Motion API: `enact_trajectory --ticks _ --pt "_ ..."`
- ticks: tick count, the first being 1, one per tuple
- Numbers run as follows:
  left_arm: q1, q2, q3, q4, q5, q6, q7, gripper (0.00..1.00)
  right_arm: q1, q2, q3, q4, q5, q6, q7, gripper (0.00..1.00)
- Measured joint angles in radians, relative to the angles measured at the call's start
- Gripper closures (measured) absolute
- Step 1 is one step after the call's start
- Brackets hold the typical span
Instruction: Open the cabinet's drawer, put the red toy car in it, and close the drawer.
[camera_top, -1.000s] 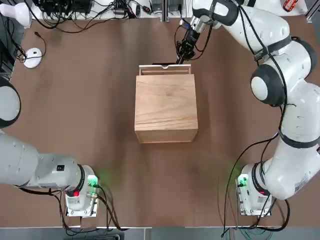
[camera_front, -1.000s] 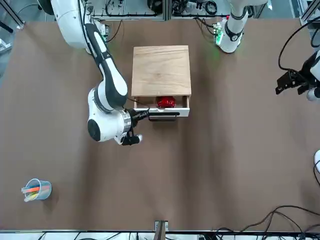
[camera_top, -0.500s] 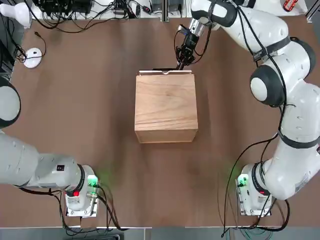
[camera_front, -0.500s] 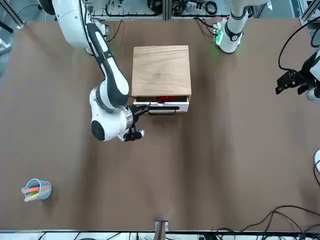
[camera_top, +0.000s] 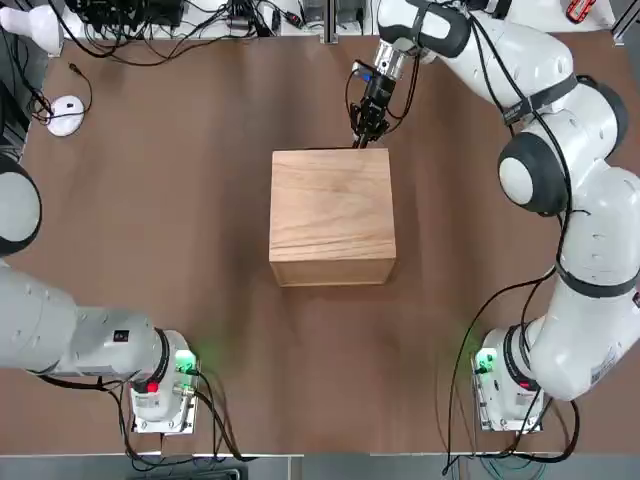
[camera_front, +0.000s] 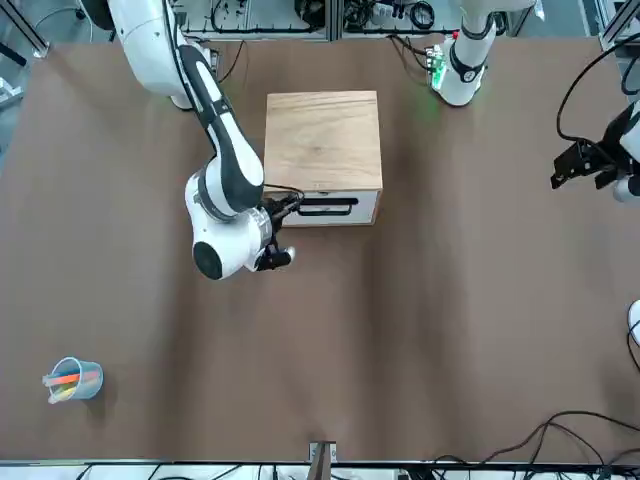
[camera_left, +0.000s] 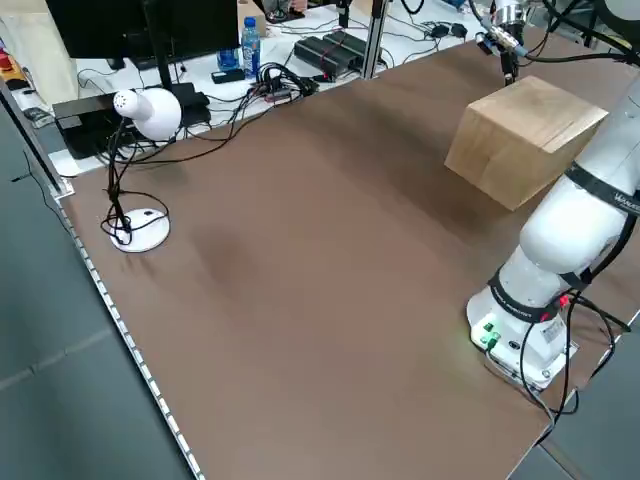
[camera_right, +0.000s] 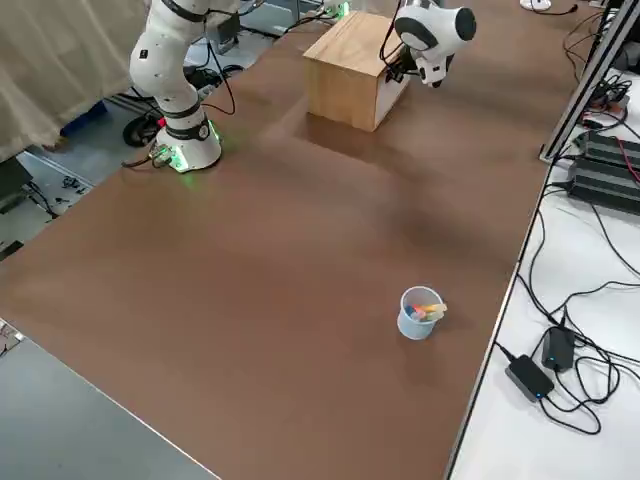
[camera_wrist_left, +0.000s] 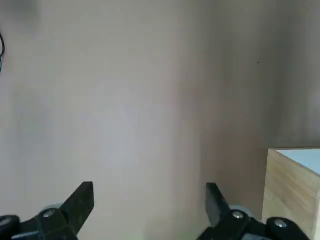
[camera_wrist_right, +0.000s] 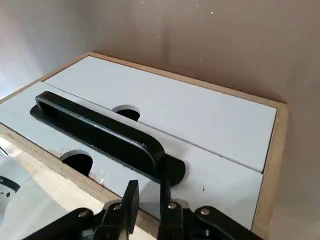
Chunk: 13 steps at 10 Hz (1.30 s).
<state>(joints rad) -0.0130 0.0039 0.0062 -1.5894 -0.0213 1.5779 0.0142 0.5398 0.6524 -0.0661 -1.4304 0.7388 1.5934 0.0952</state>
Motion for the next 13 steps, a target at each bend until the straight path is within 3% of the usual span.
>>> enact_trajectory --ticks 4,6,9,10,11,13 --pt "0.0 0.0 0.0 0.0 0.0 0.0 0.0 0.01 0.0 0.0 0.0 0.001 0.0 0.001 0.0 0.73" --pt "0.0 0.0 0.0 0.0 0.0 0.0 0.0 0.01 -0.007 0.0 -0.009 0.012 0.0 0.001 0.0 0.62" --pt "0.0 0.001 0.0 0.0 0.0 0.001 0.0 0.01 -0.091 -0.002 -0.026 0.093 -0.017 0.01 -0.009 0.46" --pt "0.0 0.001 0.0 0.0 0.0 0.001 0.0 0.01 -0.123 -0.002 -0.028 0.112 -0.044 0.012 -0.022 0.42" --pt "0.0 0.001 0.0 0.0 0.0 0.001 0.0 0.01 -0.154 -0.003 -0.03 0.135 -0.09 0.014 -0.032 0.26" --pt "0.0 0.002 0.0 0.0 0.0 0.001 0.0 0.01 -0.22 -0.006 -0.035 0.189 -0.184 0.018 -0.055 0.15"
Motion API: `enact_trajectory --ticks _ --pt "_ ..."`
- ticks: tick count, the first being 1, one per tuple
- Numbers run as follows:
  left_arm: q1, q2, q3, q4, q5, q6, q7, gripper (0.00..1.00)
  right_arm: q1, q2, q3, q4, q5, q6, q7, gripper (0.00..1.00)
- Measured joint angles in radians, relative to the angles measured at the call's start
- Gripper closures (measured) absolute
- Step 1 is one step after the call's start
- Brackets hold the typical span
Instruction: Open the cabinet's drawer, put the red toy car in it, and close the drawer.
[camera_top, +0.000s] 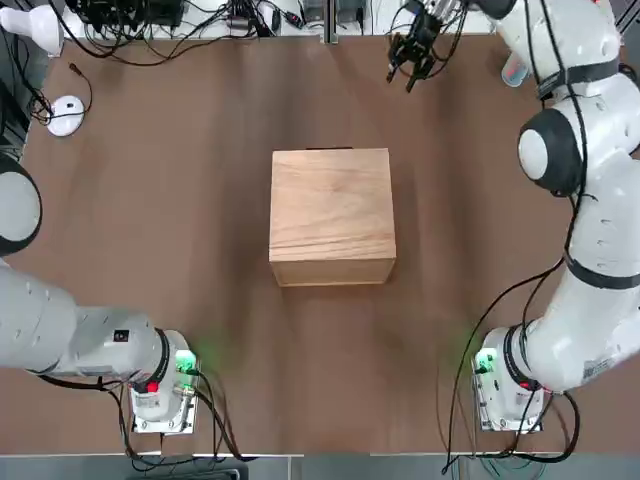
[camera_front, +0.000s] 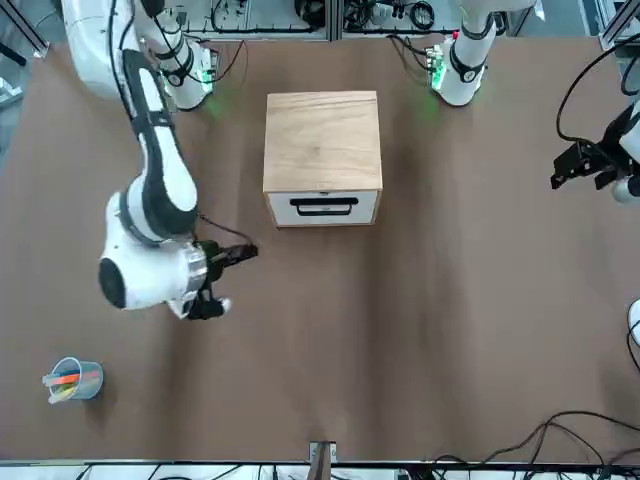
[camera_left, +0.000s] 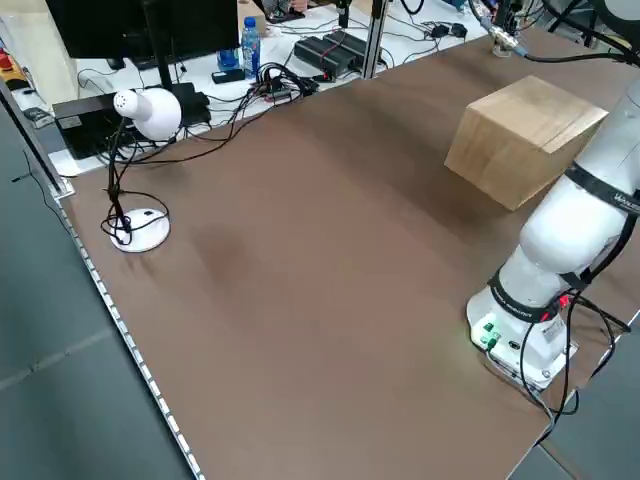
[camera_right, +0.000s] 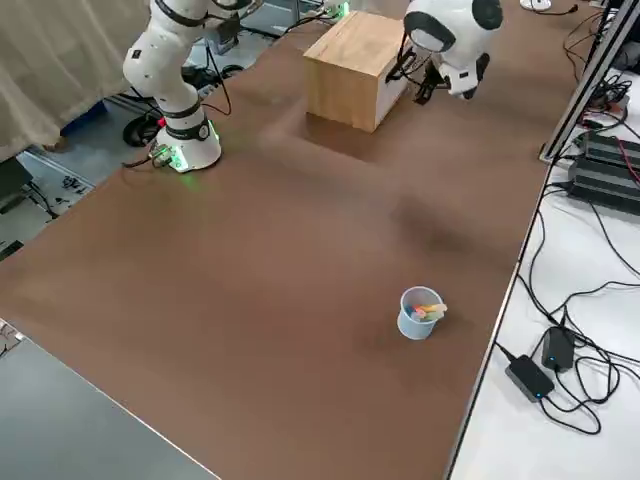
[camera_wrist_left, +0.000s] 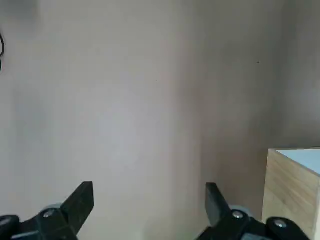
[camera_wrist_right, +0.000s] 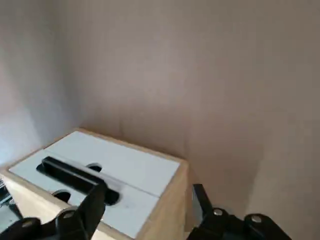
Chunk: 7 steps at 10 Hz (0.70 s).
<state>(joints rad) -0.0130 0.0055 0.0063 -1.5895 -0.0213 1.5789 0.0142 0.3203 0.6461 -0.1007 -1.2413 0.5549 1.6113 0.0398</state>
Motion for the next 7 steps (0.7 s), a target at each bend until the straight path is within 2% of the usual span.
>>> enact_trajectory --ticks 1,2,4,7 --pt "0.0 0.0 0.0 0.0 0.0 0.0 0.0 0.01 -0.038 -0.002 -0.002 0.021 -0.046 0.0 -0.02 0.03" --pt "0.0 0.0 0.0 0.0 0.0 0.0 0.0 0.01 -0.077 -0.003 -0.002 0.042 -0.105 0.0 -0.033 0.0" --pt "0.0 0.0 0.0 0.001 0.0 0.001 0.0 0.01 -0.129 -0.01 -0.003 0.082 -0.223 -0.003 -0.038 0.0" --pt "0.002 0.0 0.003 0.002 0.0 0.001 0.001 0.01 -0.214 -0.077 -0.005 0.11 -0.288 -0.019 -0.038 0.0"
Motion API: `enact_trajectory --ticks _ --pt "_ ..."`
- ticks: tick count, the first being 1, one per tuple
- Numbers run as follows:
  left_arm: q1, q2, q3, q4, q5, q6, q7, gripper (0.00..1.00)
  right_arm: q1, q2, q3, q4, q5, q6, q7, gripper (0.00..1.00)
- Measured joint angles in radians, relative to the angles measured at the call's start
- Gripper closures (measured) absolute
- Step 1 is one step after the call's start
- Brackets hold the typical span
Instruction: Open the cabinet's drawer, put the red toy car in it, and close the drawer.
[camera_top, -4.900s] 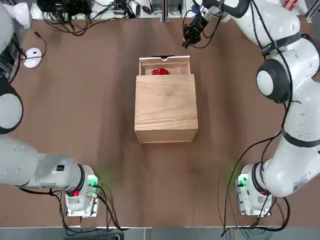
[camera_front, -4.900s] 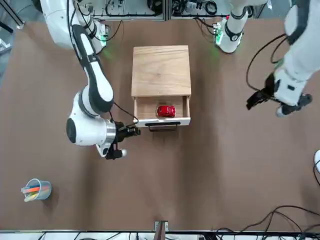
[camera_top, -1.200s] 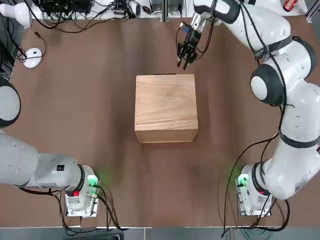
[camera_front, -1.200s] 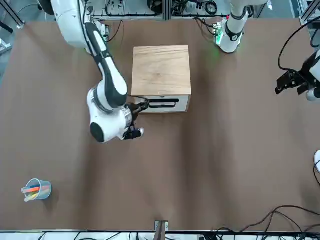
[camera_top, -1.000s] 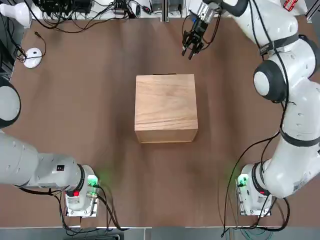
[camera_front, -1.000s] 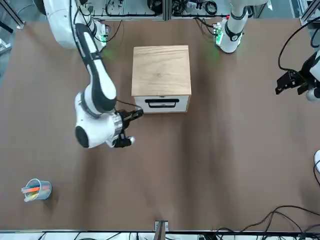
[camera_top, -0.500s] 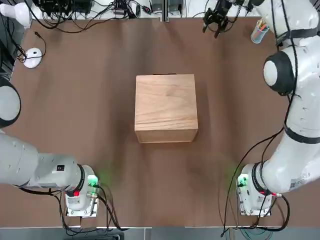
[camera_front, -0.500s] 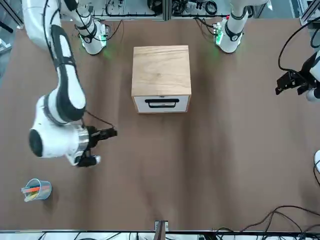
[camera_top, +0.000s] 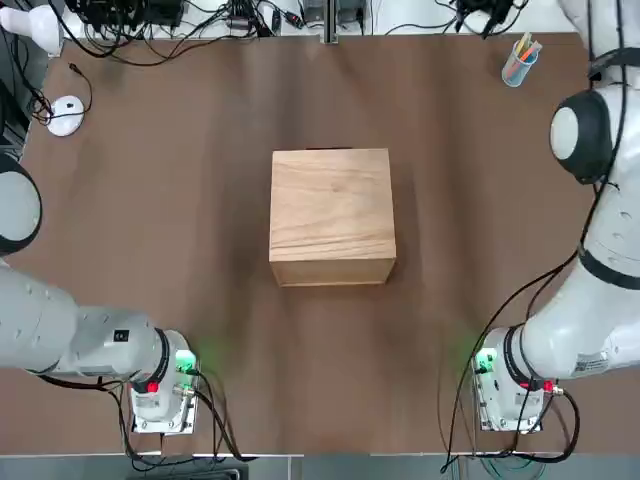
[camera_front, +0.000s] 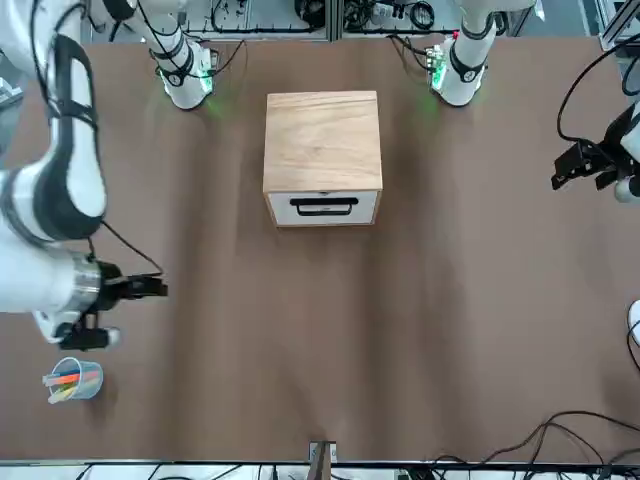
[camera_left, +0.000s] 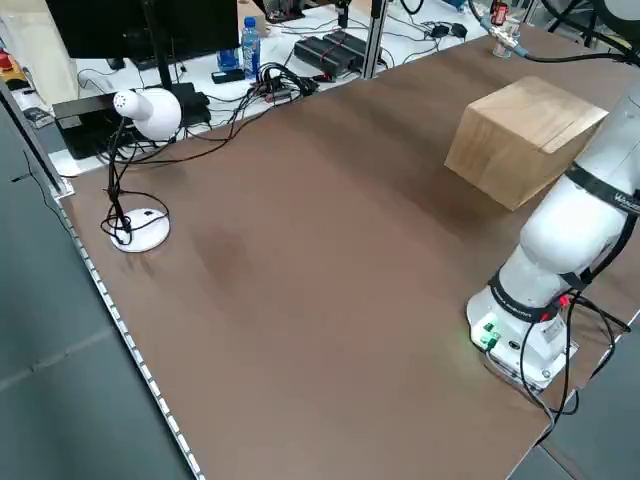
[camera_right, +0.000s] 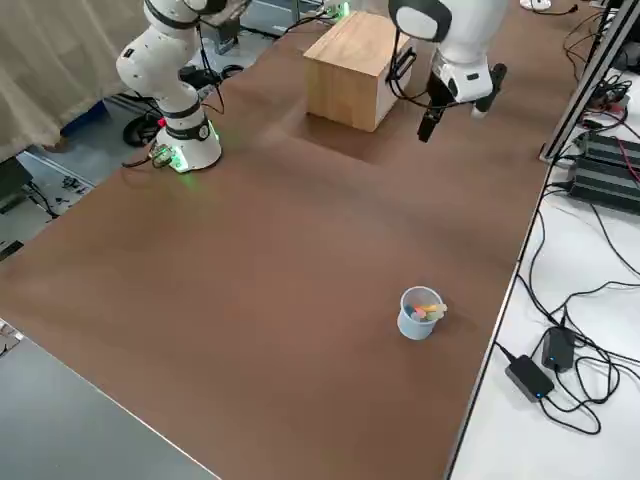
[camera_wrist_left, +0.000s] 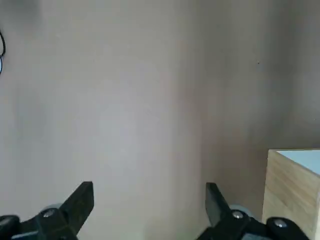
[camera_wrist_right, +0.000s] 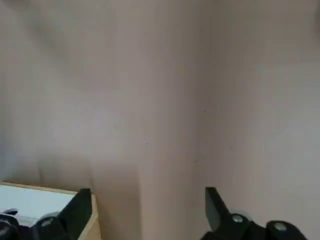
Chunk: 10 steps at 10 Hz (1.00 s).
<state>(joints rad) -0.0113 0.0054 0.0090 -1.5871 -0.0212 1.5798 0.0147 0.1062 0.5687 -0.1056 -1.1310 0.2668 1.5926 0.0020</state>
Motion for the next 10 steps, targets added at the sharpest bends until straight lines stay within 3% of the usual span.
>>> enact_trajectory --ticks 3,8,10 --pt "0.007 0.0 0.002 0.002 0.0 0.0 0.002 0.01 -0.05 -0.098 0.0 0.002 -0.098 -0.012 -0.005 0.0" --pt "0.019 0.0 0.003 0.003 0.0 0.0 0.015 0.01 -0.116 -0.236 0.0 0.002 -0.111 -0.028 -0.005 0.0" --pt "0.019 0.0 0.003 0.002 0.0 0.0 0.021 0.01 -0.125 -0.32 0.001 -0.046 -0.111 -0.076 -0.005 0.0"
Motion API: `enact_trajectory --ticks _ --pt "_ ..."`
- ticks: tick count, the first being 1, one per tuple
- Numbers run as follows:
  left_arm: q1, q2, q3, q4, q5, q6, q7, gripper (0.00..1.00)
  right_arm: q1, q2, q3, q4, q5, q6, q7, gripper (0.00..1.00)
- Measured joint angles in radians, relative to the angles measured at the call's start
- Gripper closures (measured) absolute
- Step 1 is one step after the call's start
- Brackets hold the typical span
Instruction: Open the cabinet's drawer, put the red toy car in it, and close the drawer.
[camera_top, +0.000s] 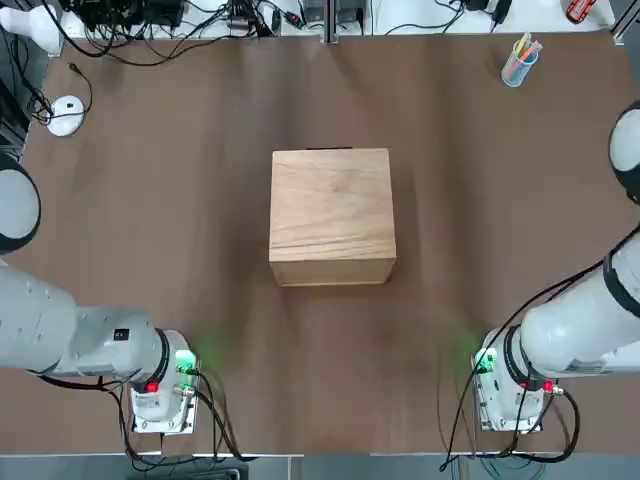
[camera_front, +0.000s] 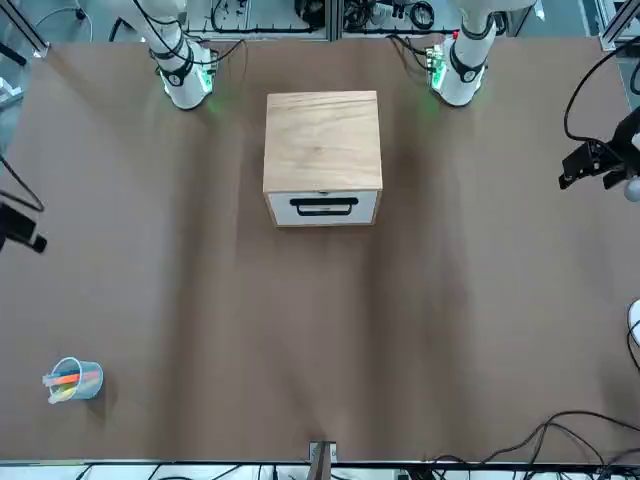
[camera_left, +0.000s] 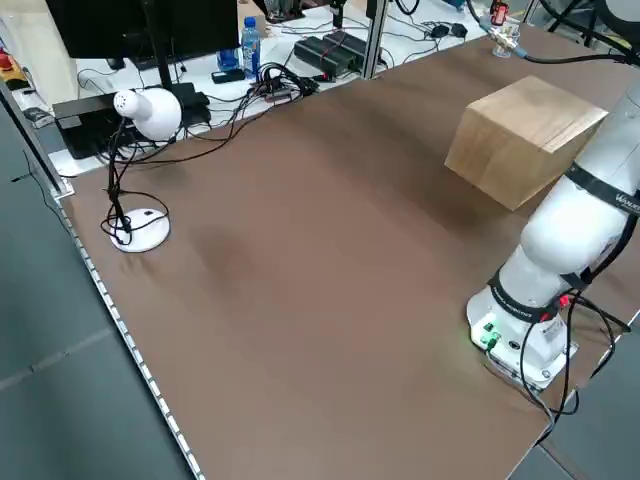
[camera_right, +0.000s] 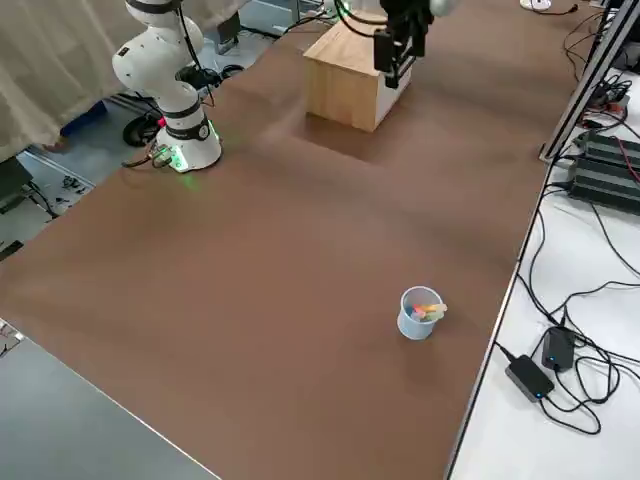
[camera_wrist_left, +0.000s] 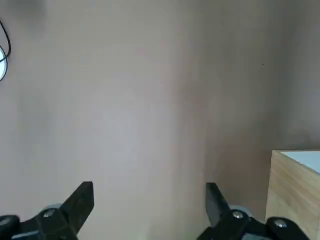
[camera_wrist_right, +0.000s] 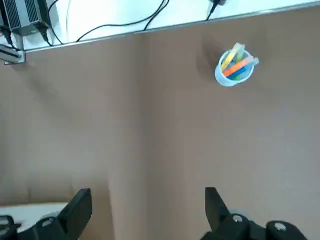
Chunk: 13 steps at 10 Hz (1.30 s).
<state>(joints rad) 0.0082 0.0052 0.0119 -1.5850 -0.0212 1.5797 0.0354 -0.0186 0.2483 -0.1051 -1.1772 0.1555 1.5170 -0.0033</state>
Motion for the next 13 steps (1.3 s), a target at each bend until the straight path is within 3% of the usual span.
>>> enact_trajectory --ticks 4,13 --pt "0.0 0.0 0.0 0.0 0.0 0.0 0.0 0.01 0.0 -0.161 0.005 -0.208 -0.009 0.003 0.0 0.0" --pt "0.0 0.0 -0.003 0.0 0.0 0.002 0.0 0.01 0.0 -0.184 0.008 -0.234 -0.073 0.006 -0.01 0.0"
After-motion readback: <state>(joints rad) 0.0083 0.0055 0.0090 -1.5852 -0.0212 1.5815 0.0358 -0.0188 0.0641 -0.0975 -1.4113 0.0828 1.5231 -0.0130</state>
